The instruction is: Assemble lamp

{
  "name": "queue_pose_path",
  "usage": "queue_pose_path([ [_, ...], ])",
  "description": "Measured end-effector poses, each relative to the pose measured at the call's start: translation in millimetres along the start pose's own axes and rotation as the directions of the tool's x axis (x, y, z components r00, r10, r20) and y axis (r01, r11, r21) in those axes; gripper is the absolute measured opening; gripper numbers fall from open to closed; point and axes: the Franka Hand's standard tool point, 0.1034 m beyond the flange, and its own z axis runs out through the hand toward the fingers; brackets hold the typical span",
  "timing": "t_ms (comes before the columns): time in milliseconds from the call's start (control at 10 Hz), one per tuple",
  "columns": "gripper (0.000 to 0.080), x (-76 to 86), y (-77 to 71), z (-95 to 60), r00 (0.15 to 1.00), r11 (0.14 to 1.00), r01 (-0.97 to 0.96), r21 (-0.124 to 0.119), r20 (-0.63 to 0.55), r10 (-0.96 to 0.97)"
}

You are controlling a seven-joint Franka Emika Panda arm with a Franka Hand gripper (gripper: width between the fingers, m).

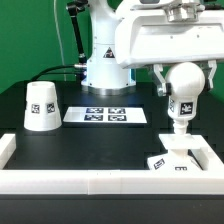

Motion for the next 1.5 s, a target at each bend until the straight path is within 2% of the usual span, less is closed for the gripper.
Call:
queue_pose_path([
  [100,0.0576,0.1,4.3,2.3,1.000,1.000,0.010,-0.008,-0.012,-0.010],
  [300,0.0576,-1.6,7.6,3.9,1.000,1.000,0.005,-0.009,-0.008,-0.005],
  [700,0.0576,-4.8,3.6,7.0,1.000,1.000,0.005,-0.005,-0.002,-0.005],
  [1200,0.0576,-12.6,-0.7,19.0,1.000,1.000,0.006,0.001,0.014,-0.006],
  [1500,0.0576,-16.3,1.5,22.4,1.000,1.000,0.007,-0.011,-0.005,-0.007],
])
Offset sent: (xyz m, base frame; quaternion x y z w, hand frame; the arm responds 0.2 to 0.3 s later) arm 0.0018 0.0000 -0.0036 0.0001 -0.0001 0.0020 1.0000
